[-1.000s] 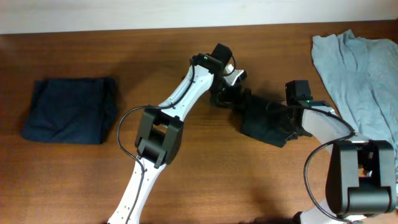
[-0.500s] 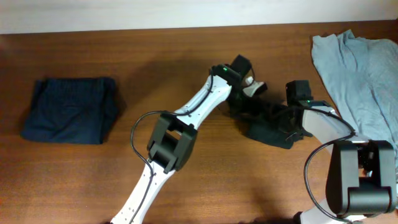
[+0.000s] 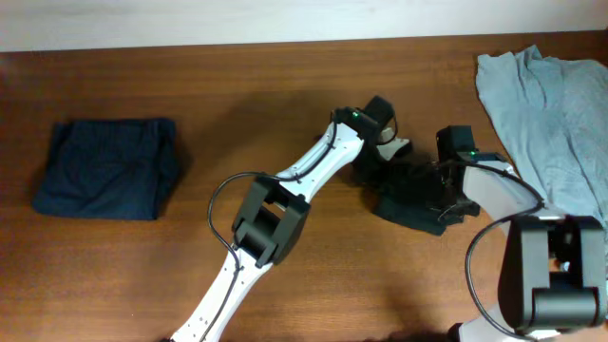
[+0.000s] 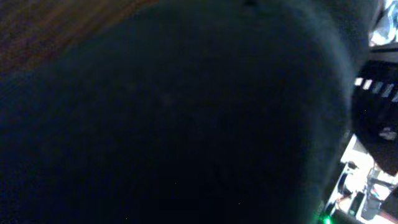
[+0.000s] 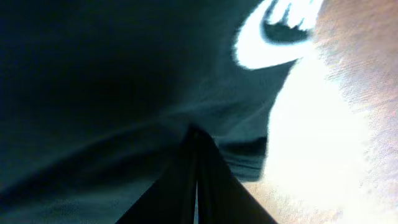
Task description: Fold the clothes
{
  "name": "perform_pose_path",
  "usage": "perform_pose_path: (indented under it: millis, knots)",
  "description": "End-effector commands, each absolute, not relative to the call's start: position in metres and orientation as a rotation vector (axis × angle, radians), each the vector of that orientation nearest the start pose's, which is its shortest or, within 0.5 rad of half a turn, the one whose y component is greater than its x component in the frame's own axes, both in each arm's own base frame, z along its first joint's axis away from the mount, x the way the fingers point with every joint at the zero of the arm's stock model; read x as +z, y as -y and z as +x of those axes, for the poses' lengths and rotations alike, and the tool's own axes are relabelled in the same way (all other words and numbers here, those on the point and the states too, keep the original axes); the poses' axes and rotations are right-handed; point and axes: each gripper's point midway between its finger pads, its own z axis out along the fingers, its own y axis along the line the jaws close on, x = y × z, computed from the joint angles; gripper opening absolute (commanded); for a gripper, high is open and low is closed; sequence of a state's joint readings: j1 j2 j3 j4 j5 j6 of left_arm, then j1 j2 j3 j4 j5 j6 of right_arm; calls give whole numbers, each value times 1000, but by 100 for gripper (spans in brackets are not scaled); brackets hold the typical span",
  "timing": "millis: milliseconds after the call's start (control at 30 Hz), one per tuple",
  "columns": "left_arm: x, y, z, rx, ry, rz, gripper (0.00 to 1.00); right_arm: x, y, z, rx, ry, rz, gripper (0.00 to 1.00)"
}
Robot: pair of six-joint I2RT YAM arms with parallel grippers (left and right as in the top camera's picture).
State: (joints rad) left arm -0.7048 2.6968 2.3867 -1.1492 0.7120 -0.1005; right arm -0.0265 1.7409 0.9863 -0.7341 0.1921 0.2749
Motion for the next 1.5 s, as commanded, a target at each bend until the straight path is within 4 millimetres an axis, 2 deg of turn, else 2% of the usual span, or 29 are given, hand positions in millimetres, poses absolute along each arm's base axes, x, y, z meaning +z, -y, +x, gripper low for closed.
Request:
perform_pose_path:
  millis: [0, 100, 167, 233, 400, 433, 500, 533, 567, 633, 733, 767, 900, 1000, 1133, 1233, 1267, 1367, 1467]
  knots:
    - [-21, 373, 366, -839, -3071, 911, 1, 56, 21, 324, -61, -2859, 440, 4]
    - [-3, 345, 387, -803, -3065, 876, 1, 104, 0, 334, 140, -2716, 390, 4]
    - [19, 318, 408, -757, -3057, 796, 1, 142, -13, 337, 252, -2599, 343, 4]
    - [50, 265, 429, -596, -3069, 697, 0, 175, -17, 329, 287, -2507, 314, 4]
    - [102, 186, 448, -556, -3053, 517, 1, 190, -17, 319, 290, -2472, 305, 5]
    - [126, 154, 455, -551, -3013, 448, 0, 189, -17, 318, 290, -2477, 306, 5]
    - [150, 124, 459, -546, -2966, 398, 0, 188, -17, 317, 290, -2482, 308, 4]
    - [174, 94, 462, -567, -2898, 388, 1, 188, -17, 317, 291, -2483, 312, 4]
    - [180, 83, 463, -569, -2881, 371, 0, 188, -17, 317, 294, -2482, 321, 4]
    - [190, 48, 465, -543, -2852, 325, 0, 188, -17, 317, 299, -2479, 339, 4]
    - [187, -7, 460, -529, -2869, 209, 0, 188, -17, 317, 299, -2479, 340, 4]
    - [182, -34, 456, -534, -2885, 113, 0, 188, -17, 317, 298, -2479, 341, 4]
    - [168, -93, 440, -541, -2912, -102, 0, 188, -16, 317, 295, -2479, 342, 4]
    - [153, -137, 421, -564, -2925, -278, 0, 188, -16, 318, 294, -2478, 342, 4]
    - [136, -163, 410, -664, -2877, -393, 0, 189, -16, 319, 295, -2471, 340, 4]
    - [113, -169, 404, -726, -2866, -406, 0, 189, -16, 319, 295, -2471, 340, 4]
    - [101, -172, 403, -702, -2879, -423, 0, 189, -16, 319, 295, -2472, 340, 4]
    - [72, -199, 392, -502, -2950, -642, 0, 188, -16, 317, 294, -2482, 343, 4]
    - [57, -219, 379, -379, -2969, -817, 1, 185, -16, 314, 293, -2496, 346, 4]
